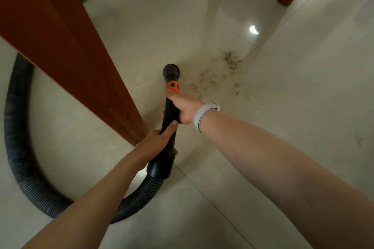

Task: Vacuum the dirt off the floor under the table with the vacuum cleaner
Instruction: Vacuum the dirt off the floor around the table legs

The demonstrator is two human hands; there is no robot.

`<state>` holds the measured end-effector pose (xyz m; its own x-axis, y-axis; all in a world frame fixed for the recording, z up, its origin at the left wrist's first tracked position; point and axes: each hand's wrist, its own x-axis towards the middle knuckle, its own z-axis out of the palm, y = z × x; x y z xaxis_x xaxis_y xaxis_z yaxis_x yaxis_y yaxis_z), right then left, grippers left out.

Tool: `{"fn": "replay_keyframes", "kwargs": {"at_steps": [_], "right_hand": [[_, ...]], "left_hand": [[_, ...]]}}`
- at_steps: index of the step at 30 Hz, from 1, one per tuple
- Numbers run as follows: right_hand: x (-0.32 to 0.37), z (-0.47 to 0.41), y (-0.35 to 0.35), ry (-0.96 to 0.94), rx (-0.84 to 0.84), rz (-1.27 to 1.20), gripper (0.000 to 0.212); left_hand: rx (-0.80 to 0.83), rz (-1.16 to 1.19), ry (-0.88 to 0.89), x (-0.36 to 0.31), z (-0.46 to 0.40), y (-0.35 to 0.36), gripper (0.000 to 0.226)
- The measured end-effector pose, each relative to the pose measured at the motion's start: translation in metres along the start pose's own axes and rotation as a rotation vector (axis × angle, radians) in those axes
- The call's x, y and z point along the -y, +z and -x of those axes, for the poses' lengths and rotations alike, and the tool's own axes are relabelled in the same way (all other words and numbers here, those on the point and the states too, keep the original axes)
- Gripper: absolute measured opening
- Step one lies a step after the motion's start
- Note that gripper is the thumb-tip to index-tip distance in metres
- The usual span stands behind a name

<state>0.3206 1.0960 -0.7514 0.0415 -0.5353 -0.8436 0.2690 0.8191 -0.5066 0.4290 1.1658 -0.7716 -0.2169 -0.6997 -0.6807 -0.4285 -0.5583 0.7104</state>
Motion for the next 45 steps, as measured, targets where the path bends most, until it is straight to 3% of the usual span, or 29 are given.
{"fn": "replay_keyframes", "kwargs": {"at_steps": [7, 11, 16, 20, 23, 31, 35, 37, 45], "right_hand": [[-0.023, 0.016, -0.006, 0.038, 0.011, 0.038, 0.03], [-0.047, 0.014, -0.003, 0.051, -0.037, 0.118, 0.028], [-0.081, 0.009, -0.007, 0.062, -0.093, 0.038, 0.026], [-0.107, 0.008, -0.016, 0.039, -0.181, -0.028, 0.049], [-0.12, 0.011, -0.022, 0.041, -0.196, -0.096, 0.053], [-0.102, 0.006, -0.001, -0.064, -0.113, 0.04, 0.058], [-0.076, 0.011, 0.017, -0.091, 0.002, 0.13, 0.028], [-0.061, 0.013, 0.024, -0.065, 0.081, 0.148, 0.028], [-0.036, 0.008, 0.028, -0.013, 0.111, 0.196, 0.036]], "left_hand": [[-0.044, 0.006, 0.037, 0.021, 0.019, 0.012, 0.052], [0.024, -0.159, 0.056, 0.034, 0.037, 0.007, 0.053], [0.148, -0.255, 0.034, 0.049, 0.053, -0.002, 0.051], [0.255, -0.308, 0.01, 0.053, 0.059, -0.003, 0.05], [0.309, -0.33, 0.003, 0.055, 0.06, -0.003, 0.049], [0.101, -0.29, 0.039, 0.058, 0.06, -0.007, 0.048], [-0.027, -0.197, 0.047, 0.054, 0.056, -0.017, 0.048], [-0.077, -0.143, 0.035, 0.05, 0.051, -0.021, 0.049], [-0.056, 0.009, 0.013, 0.032, 0.04, -0.02, 0.05]]}}
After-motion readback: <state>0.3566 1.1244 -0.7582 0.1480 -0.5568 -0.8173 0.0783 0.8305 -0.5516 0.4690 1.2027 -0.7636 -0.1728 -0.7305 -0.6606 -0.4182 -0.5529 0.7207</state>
